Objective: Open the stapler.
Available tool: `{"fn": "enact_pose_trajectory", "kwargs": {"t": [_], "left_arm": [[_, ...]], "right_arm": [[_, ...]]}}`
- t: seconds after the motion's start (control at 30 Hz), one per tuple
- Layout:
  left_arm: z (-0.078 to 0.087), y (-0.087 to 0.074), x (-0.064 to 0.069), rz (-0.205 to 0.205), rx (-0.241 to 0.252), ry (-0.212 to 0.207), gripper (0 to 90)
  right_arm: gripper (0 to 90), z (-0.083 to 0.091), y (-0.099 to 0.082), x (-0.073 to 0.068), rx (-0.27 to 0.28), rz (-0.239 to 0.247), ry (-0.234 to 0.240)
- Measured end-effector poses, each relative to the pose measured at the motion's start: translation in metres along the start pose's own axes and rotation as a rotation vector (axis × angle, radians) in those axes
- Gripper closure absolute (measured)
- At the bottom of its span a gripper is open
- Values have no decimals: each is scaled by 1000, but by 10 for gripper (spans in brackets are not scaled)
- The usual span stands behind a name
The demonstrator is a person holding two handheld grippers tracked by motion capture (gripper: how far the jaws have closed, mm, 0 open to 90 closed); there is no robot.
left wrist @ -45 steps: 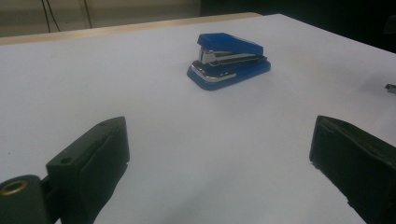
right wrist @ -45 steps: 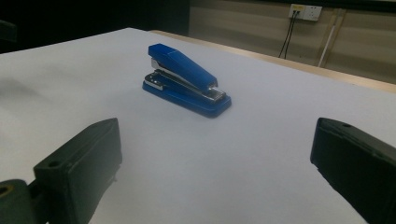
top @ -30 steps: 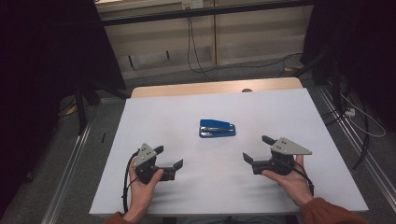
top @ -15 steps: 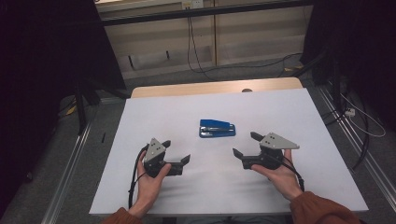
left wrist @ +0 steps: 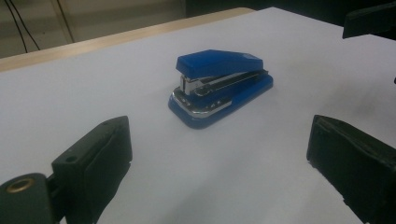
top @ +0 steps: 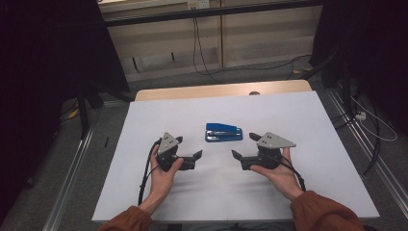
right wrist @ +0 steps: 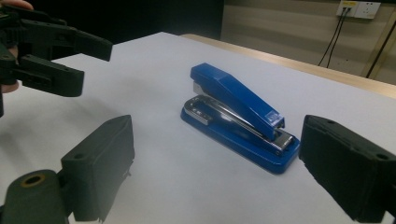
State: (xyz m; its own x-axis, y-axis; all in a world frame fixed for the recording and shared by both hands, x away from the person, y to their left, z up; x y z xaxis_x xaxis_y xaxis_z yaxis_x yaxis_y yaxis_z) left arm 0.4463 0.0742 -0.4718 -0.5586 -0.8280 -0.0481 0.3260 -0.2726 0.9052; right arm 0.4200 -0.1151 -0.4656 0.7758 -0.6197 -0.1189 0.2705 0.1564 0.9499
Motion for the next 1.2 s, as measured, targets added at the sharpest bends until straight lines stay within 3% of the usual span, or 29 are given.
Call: {"fn": "enact_pose_trajectory", "kwargs": {"t": [0.2,0.53,0.67,0.7,0.73,0.8,0.93,1.03,1.2], "left_arm": [[-7,9,0,-5,16,-7,68],[-24,16,4,-13,3,-25,85],[-35,22,1,-1,7,-15,85],[-40,25,-1,28,27,2,85],[-44,25,-1,34,23,-3,85],[-48,23,-2,7,-1,-7,84],[-51,19,-3,30,-15,-16,77],[-52,12,-6,-8,-50,-5,52],[-53,9,-7,8,-66,-28,64]], "right_arm": [[112,-10,2,-2,-11,8,15],[161,-26,13,3,-5,32,13],[162,-31,11,4,-8,31,16],[162,-34,11,5,-15,47,13],[162,-35,12,5,-15,51,10],[164,-36,13,6,-21,45,11],[197,-42,16,8,-25,46,15],[242,-46,15,7,-24,30,27],[322,-52,9,9,-50,32,29]]}}
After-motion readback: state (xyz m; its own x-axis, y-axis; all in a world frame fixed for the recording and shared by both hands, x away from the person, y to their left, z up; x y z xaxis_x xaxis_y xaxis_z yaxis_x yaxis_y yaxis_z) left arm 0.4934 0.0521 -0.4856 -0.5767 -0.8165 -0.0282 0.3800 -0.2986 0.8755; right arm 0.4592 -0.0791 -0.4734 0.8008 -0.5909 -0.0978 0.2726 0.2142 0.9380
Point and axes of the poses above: each handheld gripper's, and its own axes: z roughly backward along the jaws, y roughly out of its top, x roughly to its right, the point moved 10 cm from there along -z, roughly forward along the jaws, and after that the axes turned 14 degrees about y, right-handed, at the moved point
